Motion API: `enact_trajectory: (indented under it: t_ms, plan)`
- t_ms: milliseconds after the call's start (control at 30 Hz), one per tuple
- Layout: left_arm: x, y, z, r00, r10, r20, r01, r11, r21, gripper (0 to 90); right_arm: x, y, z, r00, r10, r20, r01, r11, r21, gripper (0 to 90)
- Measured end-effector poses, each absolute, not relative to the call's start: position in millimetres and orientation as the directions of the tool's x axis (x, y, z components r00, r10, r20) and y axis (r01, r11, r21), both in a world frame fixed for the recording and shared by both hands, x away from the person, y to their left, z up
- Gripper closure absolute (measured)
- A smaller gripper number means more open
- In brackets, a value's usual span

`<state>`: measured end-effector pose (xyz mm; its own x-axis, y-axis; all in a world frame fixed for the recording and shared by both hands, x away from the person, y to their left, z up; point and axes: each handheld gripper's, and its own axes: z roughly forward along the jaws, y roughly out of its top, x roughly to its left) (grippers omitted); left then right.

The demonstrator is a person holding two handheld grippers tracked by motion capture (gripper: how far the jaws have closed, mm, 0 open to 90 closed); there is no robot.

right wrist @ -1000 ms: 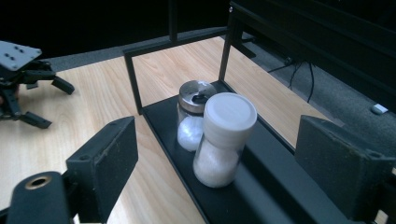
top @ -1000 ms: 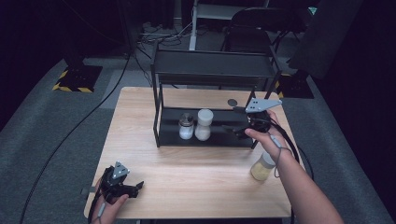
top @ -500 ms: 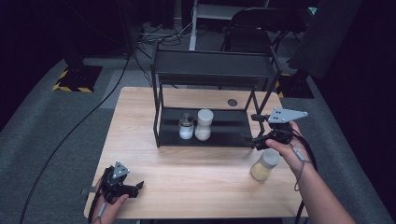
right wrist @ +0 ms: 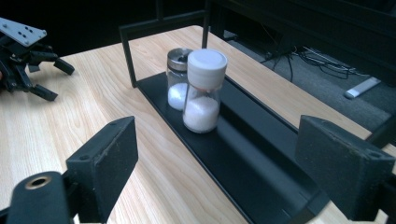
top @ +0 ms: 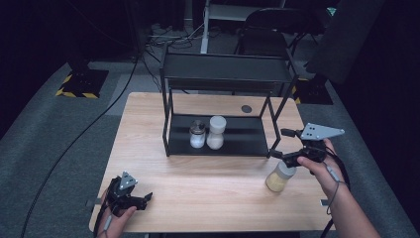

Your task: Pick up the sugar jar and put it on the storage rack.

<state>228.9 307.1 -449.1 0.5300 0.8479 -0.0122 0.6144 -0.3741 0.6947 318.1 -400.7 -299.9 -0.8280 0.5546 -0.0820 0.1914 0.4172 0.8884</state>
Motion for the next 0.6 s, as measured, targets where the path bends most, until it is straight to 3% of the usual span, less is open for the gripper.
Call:
enact_trajectory:
  t_ms: [600]
  plan:
    - [228.7, 306.8, -449.1, 0.528, 0.849, -0.012, 0.615, -0.372, 0.695, 2.9, 305.0, -428.4, -328.2, -0.807, 0.586, -0.074, 0.235, 0.434, 0.869, 13.3]
